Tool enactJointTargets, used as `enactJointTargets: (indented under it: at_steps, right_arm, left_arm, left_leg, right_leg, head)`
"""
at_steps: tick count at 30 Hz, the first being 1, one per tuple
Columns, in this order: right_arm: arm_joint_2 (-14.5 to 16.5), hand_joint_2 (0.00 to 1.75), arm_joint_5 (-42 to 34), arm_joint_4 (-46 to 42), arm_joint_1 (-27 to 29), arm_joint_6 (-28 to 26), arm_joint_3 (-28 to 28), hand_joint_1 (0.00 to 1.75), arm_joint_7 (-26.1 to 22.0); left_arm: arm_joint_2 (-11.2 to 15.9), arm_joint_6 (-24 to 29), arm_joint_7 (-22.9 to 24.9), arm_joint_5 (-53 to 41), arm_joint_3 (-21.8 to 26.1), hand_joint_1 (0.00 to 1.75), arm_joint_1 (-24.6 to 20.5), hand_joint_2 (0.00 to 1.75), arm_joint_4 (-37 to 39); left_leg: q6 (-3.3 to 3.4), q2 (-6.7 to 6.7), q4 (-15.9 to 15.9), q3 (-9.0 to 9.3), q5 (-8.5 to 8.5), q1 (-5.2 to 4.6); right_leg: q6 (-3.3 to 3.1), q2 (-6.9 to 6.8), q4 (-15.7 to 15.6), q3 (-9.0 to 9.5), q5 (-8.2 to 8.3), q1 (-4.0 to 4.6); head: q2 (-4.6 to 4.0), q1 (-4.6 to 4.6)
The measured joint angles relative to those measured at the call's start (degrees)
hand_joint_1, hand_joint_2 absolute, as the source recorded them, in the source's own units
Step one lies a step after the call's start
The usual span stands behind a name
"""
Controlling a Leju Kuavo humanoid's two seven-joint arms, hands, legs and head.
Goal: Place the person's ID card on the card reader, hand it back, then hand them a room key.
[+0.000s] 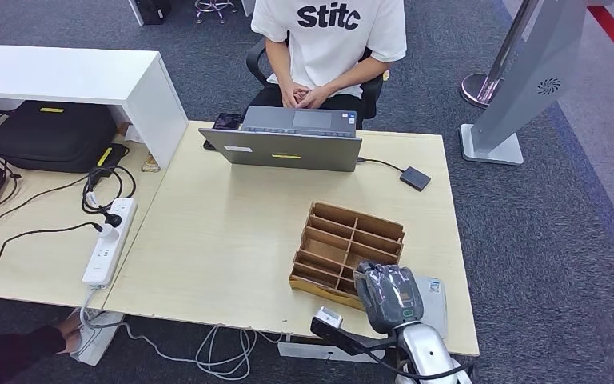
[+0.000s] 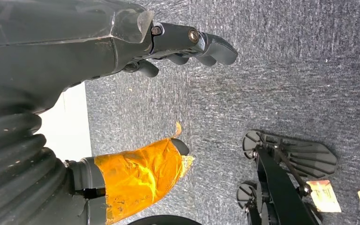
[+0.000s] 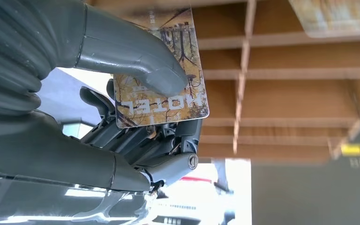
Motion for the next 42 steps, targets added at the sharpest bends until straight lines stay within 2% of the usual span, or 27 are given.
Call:
enactJointTargets:
  at_steps: [4,8,16,22,28,37,42]
  right_arm:
    - [0.3,1.75,-1.1,-4.0,-1.0,-2.6,-0.6,1.65,-1.3]
    - [0.5,1.75,-3.6,-9.8,-2.7,-2.4,-0.9,1.67,-2.7]
    - [2.6,1.75,-11.4,-13.8,-10.0,3.7,-0.9,1.75,-3.7]
    - [6.1,1.75,-16.4,-6.7,-21.7,9.8,-1.3,1.75,-1.9]
    - [10.0,1.75,-17.6,5.6,-33.5,12.6,-2.5,1.75,1.9]
    - [13.0,1.75,-17.8,16.5,-41.1,13.8,-3.5,1.75,4.4]
    - [14.2,1.75,-23.1,23.3,-45.5,12.6,-3.3,1.75,7.6]
  left_arm:
    - [0.0,-0.3,0.0,-0.6,0.0,0.0,0.0,1.75,0.0]
    - [0.1,-0.5,0.0,-0.9,0.0,0.0,0.0,1.75,0.0]
    - [0.5,-1.1,0.1,-2.2,-0.1,0.0,-0.1,1.75,0.0]
    - [1.2,-1.9,0.1,-4.2,-1.0,0.0,-0.4,1.75,0.0]
    - [1.9,-2.7,0.1,-5.7,-2.4,0.0,-0.5,1.75,0.0]
    - [2.2,-3.3,0.0,-6.6,-3.5,0.0,-0.7,1.75,0.0]
    - [2.3,-3.7,-0.1,-7.2,-4.1,0.0,-0.8,1.75,0.0]
  left_leg:
    - [0.0,0.0,0.0,0.0,0.0,0.0]
    - [0.0,0.0,0.0,0.0,0.01,0.0]
    - [-0.02,0.05,0.0,0.0,0.04,0.0]
    - [-0.13,0.12,0.0,0.02,0.15,0.02]
    - [-0.16,0.1,0.0,0.02,0.22,0.03]
    - [-0.16,0.09,0.0,-0.01,0.22,0.02]
    - [-0.17,0.08,0.0,-0.01,0.22,0.03]
  right_leg:
    - [0.0,0.0,0.0,0.0,0.0,0.0]
    - [0.0,0.0,0.0,0.0,0.0,0.0]
    - [-0.03,0.02,0.0,-0.01,0.02,0.0]
    - [-0.13,0.13,0.1,-0.04,0.12,0.01]
    - [-0.16,0.12,0.1,-0.05,0.13,0.01]
    - [-0.16,0.11,0.1,-0.08,0.13,0.01]
    - [-0.16,0.11,0.1,-0.07,0.14,0.01]
  head:
    - [0.01,0.01]
    - [0.01,0.01]
    - [0.01,0.02]
    - [-0.01,0.01]
    - [0.01,0.02]
    - [0.01,0.02]
    - [-0.01,0.02]
